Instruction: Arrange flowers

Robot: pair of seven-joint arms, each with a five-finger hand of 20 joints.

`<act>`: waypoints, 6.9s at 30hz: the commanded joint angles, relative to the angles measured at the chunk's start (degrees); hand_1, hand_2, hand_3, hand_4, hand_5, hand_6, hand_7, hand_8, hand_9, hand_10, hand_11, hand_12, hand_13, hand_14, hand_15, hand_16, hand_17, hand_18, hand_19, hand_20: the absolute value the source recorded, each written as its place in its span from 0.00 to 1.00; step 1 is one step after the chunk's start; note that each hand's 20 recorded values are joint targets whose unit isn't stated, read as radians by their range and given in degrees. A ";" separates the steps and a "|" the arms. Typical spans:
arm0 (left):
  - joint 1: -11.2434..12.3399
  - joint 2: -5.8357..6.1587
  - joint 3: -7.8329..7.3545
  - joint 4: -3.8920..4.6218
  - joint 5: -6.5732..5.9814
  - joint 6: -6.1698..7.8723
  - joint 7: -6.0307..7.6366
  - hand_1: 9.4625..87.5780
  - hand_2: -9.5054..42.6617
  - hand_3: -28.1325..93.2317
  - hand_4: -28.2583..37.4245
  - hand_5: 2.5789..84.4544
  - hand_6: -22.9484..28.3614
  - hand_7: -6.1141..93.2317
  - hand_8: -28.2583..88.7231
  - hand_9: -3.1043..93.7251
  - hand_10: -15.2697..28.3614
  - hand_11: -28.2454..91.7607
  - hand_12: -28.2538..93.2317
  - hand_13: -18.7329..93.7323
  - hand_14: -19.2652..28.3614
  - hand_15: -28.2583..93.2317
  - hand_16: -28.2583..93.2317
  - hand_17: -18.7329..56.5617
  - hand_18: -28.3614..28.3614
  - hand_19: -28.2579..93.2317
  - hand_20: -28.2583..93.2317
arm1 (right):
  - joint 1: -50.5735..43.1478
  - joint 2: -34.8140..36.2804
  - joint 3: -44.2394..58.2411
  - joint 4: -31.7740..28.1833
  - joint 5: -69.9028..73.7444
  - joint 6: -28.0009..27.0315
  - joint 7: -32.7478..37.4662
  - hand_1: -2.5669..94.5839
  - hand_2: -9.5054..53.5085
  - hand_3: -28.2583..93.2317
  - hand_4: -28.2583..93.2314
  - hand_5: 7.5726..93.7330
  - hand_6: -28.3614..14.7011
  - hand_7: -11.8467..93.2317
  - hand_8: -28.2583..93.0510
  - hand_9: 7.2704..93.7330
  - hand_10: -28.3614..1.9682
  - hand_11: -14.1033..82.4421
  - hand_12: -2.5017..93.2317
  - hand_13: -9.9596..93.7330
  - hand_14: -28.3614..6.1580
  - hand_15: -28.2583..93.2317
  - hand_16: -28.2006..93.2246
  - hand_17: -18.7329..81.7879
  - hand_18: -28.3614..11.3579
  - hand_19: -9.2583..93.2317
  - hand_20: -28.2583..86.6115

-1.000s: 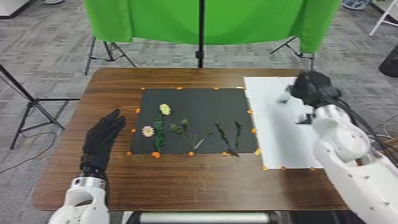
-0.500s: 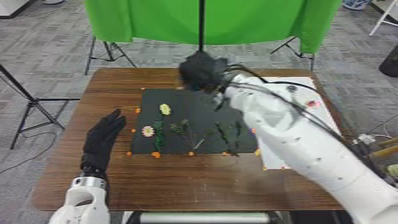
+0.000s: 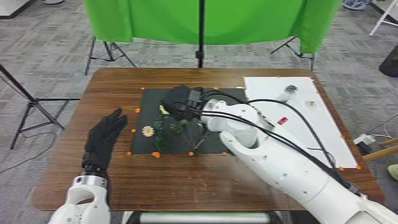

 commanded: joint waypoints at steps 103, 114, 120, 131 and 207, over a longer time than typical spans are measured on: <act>1.39 -0.91 -0.64 -0.08 0.28 -2.00 -1.58 0.14 0.16 0.77 0.06 0.48 0.52 0.12 0.20 0.48 0.61 0.31 0.34 0.44 0.69 0.30 0.24 0.30 0.67 0.24 0.36 | -12.56 13.21 22.30 -7.75 33.18 8.33 29.39 0.72 0.00 0.68 0.10 0.86 0.62 0.28 0.32 1.00 0.64 0.23 0.41 1.00 0.78 0.72 0.52 0.86 0.47 1.00 0.74; 1.09 -0.96 -0.46 0.03 0.32 -2.01 -1.89 0.14 0.16 0.77 0.06 0.48 0.52 0.12 0.20 0.48 0.61 0.31 0.34 0.44 0.69 0.30 0.24 0.30 0.67 0.24 0.36 | -10.09 9.71 14.15 -10.91 49.10 -0.03 32.52 0.71 0.00 0.69 0.10 0.86 0.62 0.28 0.32 1.00 0.64 0.23 0.41 1.00 0.79 0.72 0.53 0.86 0.48 1.00 0.74; 1.36 -0.90 -0.73 -0.14 0.29 -2.04 -1.58 0.14 0.16 0.77 0.06 0.48 0.52 0.12 0.20 0.48 0.61 0.31 0.34 0.44 0.69 0.30 0.24 0.30 0.67 0.24 0.36 | -9.19 11.85 13.68 -9.71 32.28 3.22 27.66 0.70 0.00 0.69 0.10 0.86 0.62 0.28 0.33 1.00 0.65 0.23 0.42 1.00 0.79 0.72 0.53 0.86 0.48 1.00 0.74; 1.04 -0.85 -0.40 0.16 0.52 -2.58 -2.02 0.14 0.16 0.76 0.06 0.48 0.52 0.12 0.20 0.48 0.61 0.31 0.34 0.44 0.69 0.30 0.24 0.30 0.67 0.24 0.36 | -8.57 16.32 20.59 -9.49 13.69 -6.50 27.62 0.53 0.00 0.70 0.12 0.76 0.67 0.28 0.31 0.84 0.49 0.37 0.28 0.92 0.69 0.76 0.52 0.80 0.40 1.00 0.77; 0.45 -1.01 -0.44 0.48 0.58 -3.37 -2.31 0.14 0.16 0.76 0.07 0.48 0.52 0.12 0.20 0.48 0.61 0.31 0.34 0.44 0.69 0.30 0.24 0.30 0.67 0.24 0.36 | -4.87 10.94 3.50 -8.54 14.08 -8.15 11.22 0.62 0.00 0.69 0.09 0.81 0.70 0.30 0.31 0.92 0.59 0.25 0.36 0.95 0.77 0.77 0.52 0.83 0.43 1.00 0.79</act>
